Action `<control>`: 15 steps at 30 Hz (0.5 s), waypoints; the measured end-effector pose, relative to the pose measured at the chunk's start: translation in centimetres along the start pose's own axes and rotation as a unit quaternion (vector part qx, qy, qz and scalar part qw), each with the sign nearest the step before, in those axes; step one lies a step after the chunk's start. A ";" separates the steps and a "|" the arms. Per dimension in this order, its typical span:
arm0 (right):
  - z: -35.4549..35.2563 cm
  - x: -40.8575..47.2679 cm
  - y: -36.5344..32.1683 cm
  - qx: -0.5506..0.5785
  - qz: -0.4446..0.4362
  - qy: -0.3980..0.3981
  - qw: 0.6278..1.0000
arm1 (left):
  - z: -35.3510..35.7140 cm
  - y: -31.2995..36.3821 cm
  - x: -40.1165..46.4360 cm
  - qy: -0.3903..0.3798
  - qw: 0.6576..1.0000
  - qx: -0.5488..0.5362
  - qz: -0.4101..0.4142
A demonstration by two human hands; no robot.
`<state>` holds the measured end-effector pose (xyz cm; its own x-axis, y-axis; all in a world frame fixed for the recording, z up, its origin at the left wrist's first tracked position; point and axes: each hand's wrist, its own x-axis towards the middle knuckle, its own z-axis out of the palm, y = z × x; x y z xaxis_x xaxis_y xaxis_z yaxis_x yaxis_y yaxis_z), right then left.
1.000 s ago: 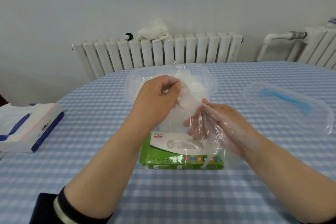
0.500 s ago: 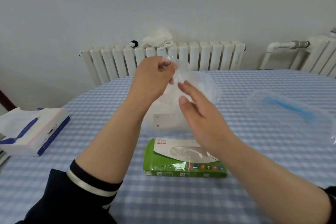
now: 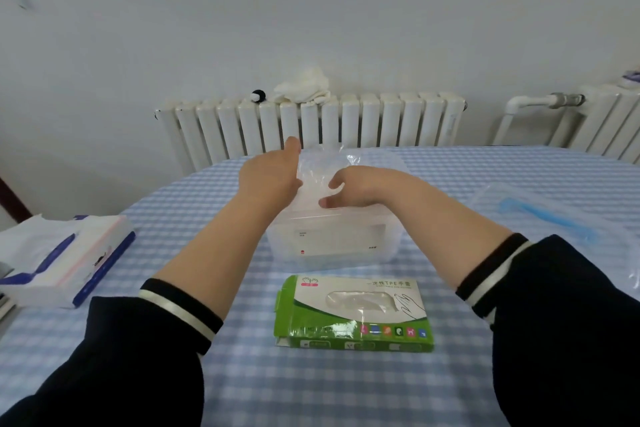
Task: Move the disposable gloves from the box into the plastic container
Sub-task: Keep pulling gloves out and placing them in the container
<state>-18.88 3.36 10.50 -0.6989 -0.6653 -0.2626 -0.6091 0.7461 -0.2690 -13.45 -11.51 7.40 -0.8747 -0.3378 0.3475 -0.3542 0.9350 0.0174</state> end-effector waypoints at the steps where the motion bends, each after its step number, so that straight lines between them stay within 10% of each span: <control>1: -0.1 0.0 0.1 -0.014 0.007 -0.012 1.000 | 0.1 -0.2 0.0 0.003 0.999 0.029 0.017; 8: -0.2 1.5 2.4 0.028 0.029 0.031 0.999 | 0.3 -1.3 0.6 -0.009 0.988 0.134 0.079; 15: -1.8 -0.6 4.8 0.118 0.036 0.293 0.948 | 0.0 -1.5 0.5 0.022 0.988 0.141 0.067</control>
<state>-22.01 7.42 11.03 -0.8661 -0.4316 0.2522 -0.4990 0.7160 -0.4882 -13.34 -13.11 7.57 -0.9066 -0.2032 0.3698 -0.3206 0.9015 -0.2907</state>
